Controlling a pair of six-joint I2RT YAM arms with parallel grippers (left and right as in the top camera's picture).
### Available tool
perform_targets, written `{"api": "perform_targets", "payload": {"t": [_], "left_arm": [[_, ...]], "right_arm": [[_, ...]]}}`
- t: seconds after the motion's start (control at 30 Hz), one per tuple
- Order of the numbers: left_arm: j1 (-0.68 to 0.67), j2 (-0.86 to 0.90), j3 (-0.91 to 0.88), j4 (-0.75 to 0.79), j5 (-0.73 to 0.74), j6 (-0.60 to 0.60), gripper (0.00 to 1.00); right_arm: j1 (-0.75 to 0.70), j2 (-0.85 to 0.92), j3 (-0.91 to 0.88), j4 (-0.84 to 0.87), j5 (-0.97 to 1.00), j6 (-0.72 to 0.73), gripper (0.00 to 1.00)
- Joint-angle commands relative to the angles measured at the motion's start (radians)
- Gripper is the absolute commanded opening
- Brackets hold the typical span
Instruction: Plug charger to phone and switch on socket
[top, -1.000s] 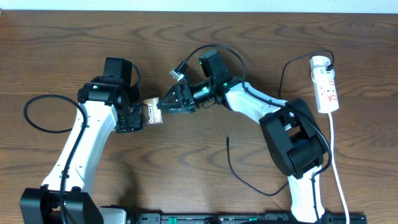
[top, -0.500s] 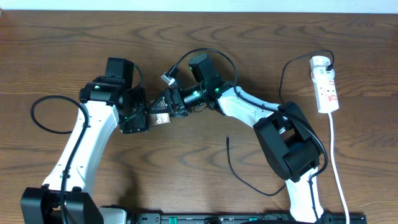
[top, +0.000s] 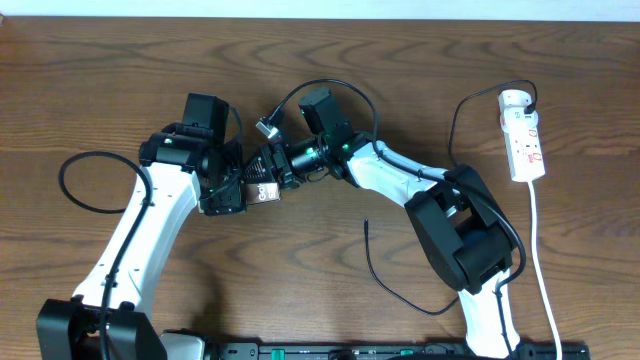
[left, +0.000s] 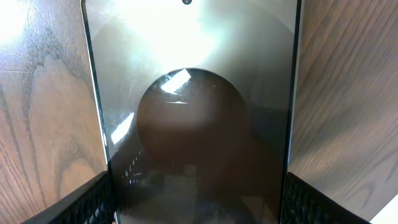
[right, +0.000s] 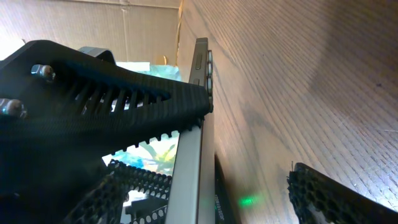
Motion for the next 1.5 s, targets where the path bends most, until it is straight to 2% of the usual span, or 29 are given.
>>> {"api": "perform_targets", "payload": {"t": [0.0,0.2,0.43,0.67,1.07,1.2,1.47], "left_arm": [[-0.004,0.002,0.016,0.0,-0.016,-0.017,0.07],[-0.004,0.002,0.016,0.0,-0.036,-0.023,0.07],[-0.004,0.002,0.016,0.008,-0.035,-0.127,0.07],[-0.003,0.002,0.016,0.029,-0.035,-0.189,0.07],[-0.003,0.002,0.016,0.036,-0.04,-0.161,0.07],[-0.003,0.002,0.016,0.021,-0.055,-0.161,0.07],[-0.003,0.002,0.016,0.014,-0.065,-0.161,0.07]], "right_arm": [[0.009,0.0,0.014,0.0,-0.002,0.003,0.84],[0.009,0.0,0.014,0.007,0.0,0.014,0.83],[0.009,0.0,0.014,0.092,0.024,0.124,0.82],[0.01,0.0,0.014,0.099,0.036,0.135,0.77],[0.027,0.0,0.014,0.1,0.037,0.13,0.68],[0.027,0.0,0.014,0.1,0.037,0.129,0.67],[0.027,0.0,0.014,0.1,0.036,0.123,0.45]]}}
